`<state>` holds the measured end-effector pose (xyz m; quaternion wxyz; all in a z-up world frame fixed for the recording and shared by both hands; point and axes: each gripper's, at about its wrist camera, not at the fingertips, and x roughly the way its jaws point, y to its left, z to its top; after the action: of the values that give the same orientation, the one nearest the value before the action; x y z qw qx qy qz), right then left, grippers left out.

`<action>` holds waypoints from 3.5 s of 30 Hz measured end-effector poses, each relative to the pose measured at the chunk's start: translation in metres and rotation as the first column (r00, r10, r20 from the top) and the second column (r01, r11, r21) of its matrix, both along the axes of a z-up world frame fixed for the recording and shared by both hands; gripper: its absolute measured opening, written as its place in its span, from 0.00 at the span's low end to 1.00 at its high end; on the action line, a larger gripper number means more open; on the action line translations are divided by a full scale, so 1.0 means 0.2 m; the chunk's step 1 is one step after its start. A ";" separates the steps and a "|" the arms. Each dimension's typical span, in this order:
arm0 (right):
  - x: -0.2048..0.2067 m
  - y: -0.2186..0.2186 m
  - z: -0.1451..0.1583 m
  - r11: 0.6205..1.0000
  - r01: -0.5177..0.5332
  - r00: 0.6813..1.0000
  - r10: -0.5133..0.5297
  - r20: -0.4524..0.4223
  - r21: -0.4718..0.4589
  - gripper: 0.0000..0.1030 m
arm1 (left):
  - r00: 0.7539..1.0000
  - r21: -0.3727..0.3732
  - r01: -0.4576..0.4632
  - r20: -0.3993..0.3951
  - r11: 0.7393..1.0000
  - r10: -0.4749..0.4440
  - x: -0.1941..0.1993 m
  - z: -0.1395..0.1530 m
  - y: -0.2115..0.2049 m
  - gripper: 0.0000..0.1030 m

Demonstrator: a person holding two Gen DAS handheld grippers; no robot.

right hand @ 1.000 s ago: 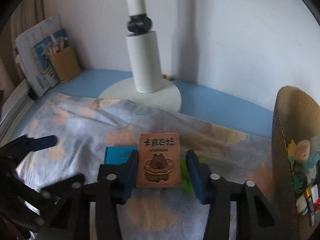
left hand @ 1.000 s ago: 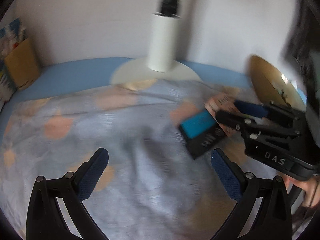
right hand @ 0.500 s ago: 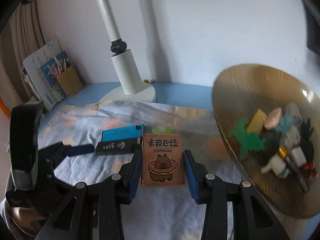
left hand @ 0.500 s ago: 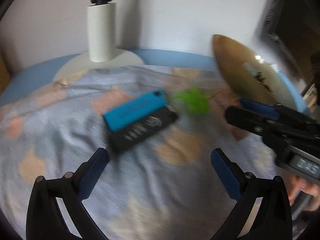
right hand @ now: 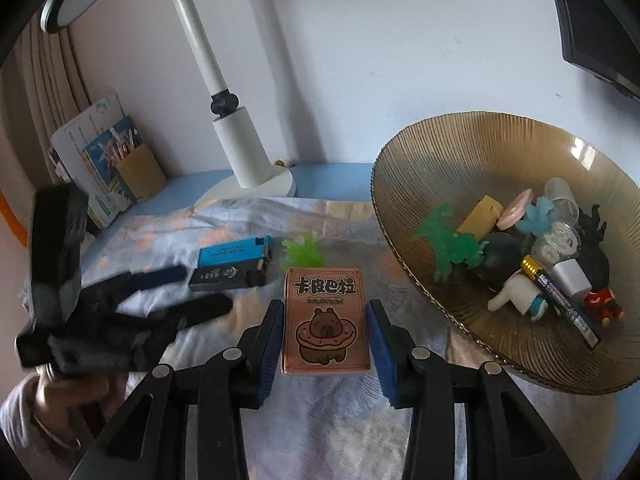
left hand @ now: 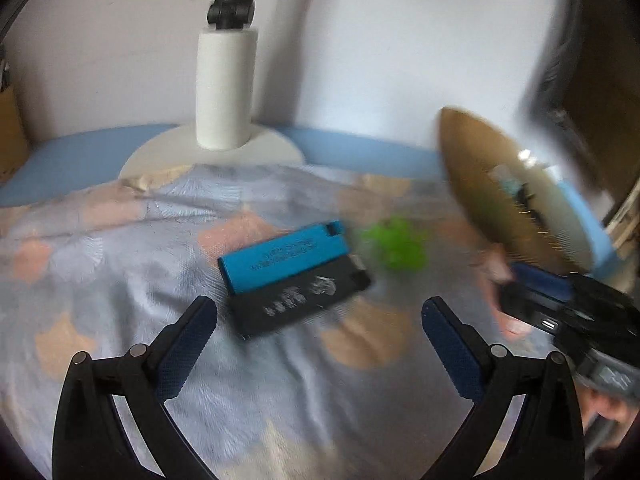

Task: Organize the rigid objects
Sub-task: 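Grasp the pink printed box with the right gripper while the left grasps the black lighter, then carry the black lighter and pink box over the gold bowl and release them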

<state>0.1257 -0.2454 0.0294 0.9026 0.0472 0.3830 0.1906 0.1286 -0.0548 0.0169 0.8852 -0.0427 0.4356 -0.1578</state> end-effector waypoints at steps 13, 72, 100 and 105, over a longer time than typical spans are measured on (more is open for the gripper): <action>-0.01 -0.03 -0.05 0.997 0.077 0.997 -0.077 0.004 0.020 0.39 | 0.956 0.208 -0.280 -0.024 0.937 0.291 0.11 -0.03 -0.15 1.00; 0.03 -0.38 0.53 0.988 0.044 0.965 -0.080 0.249 0.145 0.39 | 0.961 0.017 -0.153 0.238 0.988 0.145 -0.10 0.53 -0.37 0.81; 0.36 -0.91 0.31 0.947 0.291 0.955 -0.296 0.016 0.138 1.00 | 0.970 0.031 0.217 0.101 0.976 -0.219 0.14 0.47 -0.84 0.99; 0.33 -0.90 0.32 0.932 0.312 0.949 -0.314 -0.017 0.186 1.00 | 0.967 0.077 0.196 0.152 0.977 -0.206 0.09 0.57 -0.78 0.99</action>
<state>0.1913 -0.4255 0.0937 0.9155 0.1904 0.3453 0.0798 0.1457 -0.2117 0.1300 0.8973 0.0418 0.3704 -0.2363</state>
